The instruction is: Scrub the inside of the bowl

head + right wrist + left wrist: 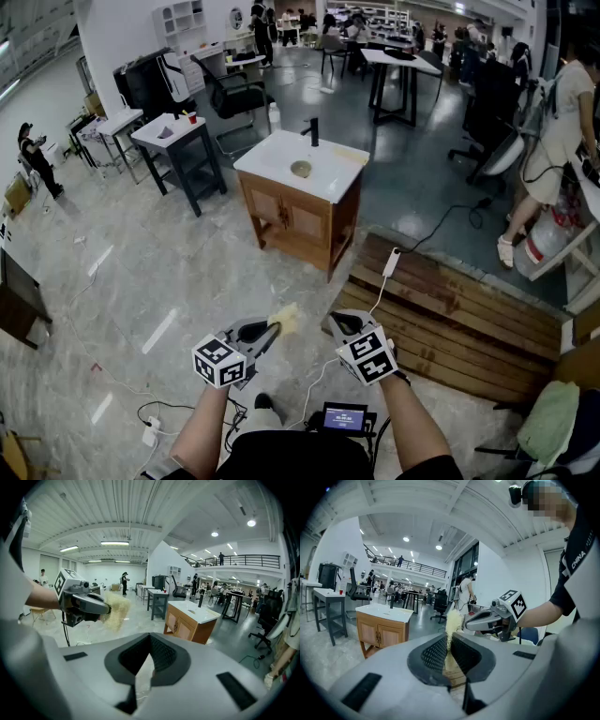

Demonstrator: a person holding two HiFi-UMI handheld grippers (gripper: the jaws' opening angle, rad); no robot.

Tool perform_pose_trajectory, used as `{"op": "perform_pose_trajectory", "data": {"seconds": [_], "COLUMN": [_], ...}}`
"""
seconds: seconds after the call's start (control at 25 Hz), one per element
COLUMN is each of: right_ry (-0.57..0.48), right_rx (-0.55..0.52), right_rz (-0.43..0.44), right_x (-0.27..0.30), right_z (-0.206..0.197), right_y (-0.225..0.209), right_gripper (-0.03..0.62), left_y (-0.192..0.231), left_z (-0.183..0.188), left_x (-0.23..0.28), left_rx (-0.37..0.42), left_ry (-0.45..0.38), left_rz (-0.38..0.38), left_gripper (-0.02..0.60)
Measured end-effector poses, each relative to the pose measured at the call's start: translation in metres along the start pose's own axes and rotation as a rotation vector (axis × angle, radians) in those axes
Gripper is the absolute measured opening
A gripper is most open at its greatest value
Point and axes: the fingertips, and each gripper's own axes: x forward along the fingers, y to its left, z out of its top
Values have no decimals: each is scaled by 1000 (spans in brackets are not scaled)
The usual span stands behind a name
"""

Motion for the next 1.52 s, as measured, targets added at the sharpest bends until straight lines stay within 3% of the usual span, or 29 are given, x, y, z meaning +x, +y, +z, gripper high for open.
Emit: {"op": "perform_pose_trajectory", "data": {"seconds": [1.2, 1.52], "right_ry": [-35, -7], "right_rx": [51, 93], "right_rz": [36, 18], "right_x": [19, 43], "right_z": [4, -5], "right_y": [-18, -36], "right_gripper": [8, 8], "left_y": [24, 49], "left_z": [5, -5], "left_x": [16, 22], "left_rx": [-19, -55], "left_ry": [-3, 15], "left_rz": [17, 33], "left_gripper": [21, 20]}}
